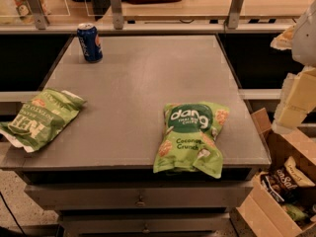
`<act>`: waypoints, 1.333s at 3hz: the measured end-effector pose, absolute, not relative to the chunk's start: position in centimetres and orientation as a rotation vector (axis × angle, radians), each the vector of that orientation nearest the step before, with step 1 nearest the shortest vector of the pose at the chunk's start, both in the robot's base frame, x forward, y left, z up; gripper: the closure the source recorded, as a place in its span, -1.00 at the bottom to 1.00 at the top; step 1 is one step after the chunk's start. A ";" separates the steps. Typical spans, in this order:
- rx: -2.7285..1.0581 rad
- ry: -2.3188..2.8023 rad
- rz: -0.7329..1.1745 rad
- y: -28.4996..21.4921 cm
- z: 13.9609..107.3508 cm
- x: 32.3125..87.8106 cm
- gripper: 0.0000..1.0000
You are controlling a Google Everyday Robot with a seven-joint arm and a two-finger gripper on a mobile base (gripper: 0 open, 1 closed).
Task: Pick pepsi can
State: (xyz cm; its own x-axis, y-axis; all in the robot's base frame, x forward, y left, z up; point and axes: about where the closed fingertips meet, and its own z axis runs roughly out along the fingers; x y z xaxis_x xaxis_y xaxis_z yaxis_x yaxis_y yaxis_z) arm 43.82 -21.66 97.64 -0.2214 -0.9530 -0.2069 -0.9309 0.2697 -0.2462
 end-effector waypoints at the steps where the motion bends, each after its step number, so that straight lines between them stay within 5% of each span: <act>1: -1.724 2.231 -0.099 -21.7 97.6 43.8 -1.00; 2: -1.708 2.158 -0.022 -19.8 97.9 44.8 -1.00; 4: -1.729 1.788 0.255 -8.2 97.6 52.5 -1.00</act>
Offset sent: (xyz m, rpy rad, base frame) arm 0.0283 0.0523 0.0048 0.2313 -0.0471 0.0964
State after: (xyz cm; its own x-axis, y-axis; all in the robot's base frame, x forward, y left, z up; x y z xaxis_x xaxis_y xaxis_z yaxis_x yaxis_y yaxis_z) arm 52.45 -8.15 97.65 0.0597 -0.8299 -0.5548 -0.9519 0.1201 -0.2821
